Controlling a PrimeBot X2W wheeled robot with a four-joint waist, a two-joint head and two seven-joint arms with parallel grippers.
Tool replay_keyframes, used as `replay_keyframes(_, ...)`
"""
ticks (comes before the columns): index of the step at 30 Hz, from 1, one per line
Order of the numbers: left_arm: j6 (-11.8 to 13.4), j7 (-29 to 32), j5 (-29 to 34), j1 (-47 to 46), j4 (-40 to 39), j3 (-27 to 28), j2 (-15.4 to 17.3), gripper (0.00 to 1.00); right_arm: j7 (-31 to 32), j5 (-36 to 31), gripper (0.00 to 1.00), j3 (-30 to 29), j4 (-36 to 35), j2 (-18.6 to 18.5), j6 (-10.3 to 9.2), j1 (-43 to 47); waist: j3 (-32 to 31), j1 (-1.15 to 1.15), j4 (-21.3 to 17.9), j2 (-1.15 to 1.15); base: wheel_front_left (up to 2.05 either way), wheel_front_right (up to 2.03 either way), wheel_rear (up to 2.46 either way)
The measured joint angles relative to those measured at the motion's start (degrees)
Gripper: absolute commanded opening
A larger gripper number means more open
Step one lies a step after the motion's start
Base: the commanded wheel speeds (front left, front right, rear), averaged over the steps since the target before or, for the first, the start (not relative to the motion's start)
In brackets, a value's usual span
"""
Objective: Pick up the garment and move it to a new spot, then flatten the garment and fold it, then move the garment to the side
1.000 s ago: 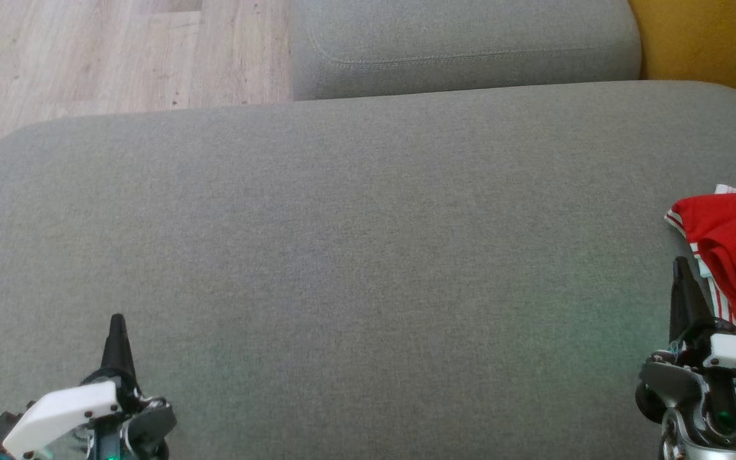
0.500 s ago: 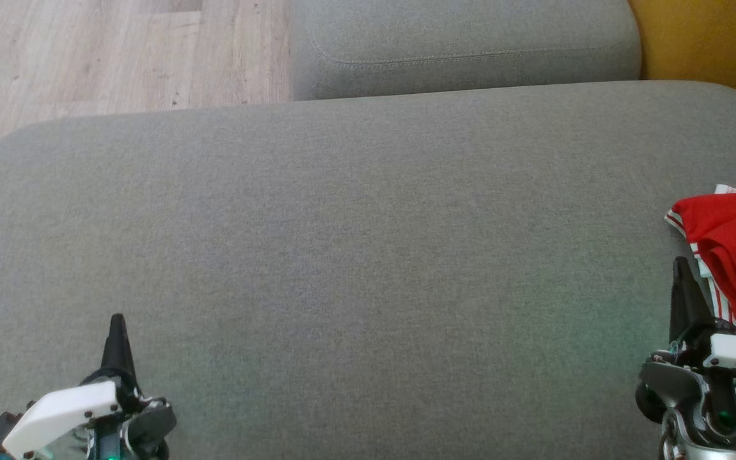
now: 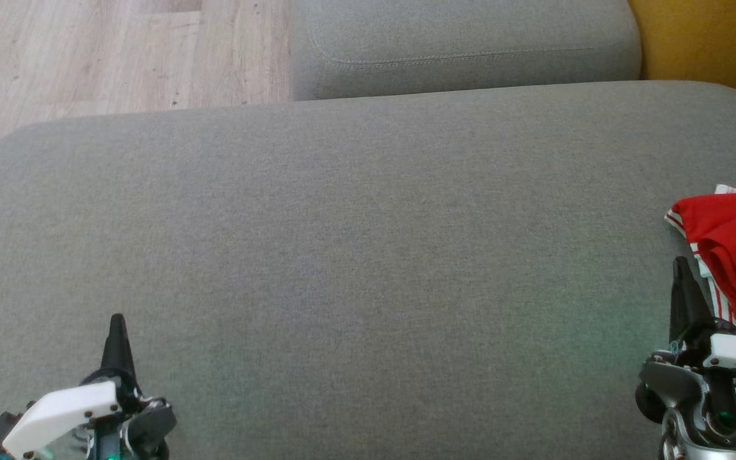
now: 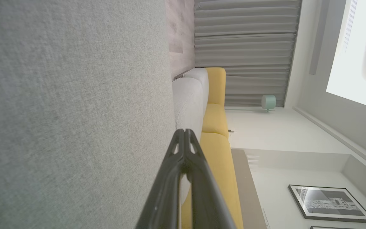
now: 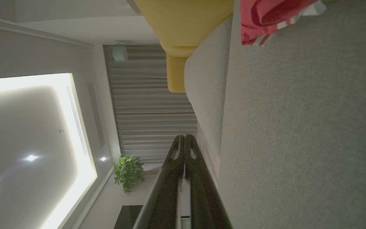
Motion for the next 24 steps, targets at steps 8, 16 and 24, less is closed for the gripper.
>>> replay_keyframes(8,0.0,0.0,0.0,0.0,0.0,0.0,0.0,0.0,0.0,0.0,0.0,0.0,0.0,0.0,0.0,0.0,0.0,0.0,0.0,0.0,0.0,0.0,0.0)
replay_keyframes(16,0.0,0.0,0.0,0.0,0.0,0.0,0.0,0.0,0.0,0.0,0.0,0.0,0.0,0.0,0.0,0.0,0.0,0.0,0.0,0.0,0.0,0.0,0.0)
replay_keyframes(24,0.0,0.0,0.0,0.0,0.0,0.0,0.0,0.0,0.0,0.0,0.0,0.0,0.0,0.0,0.0,0.0,0.0,0.0,0.0,0.0,0.0,0.0,0.0)
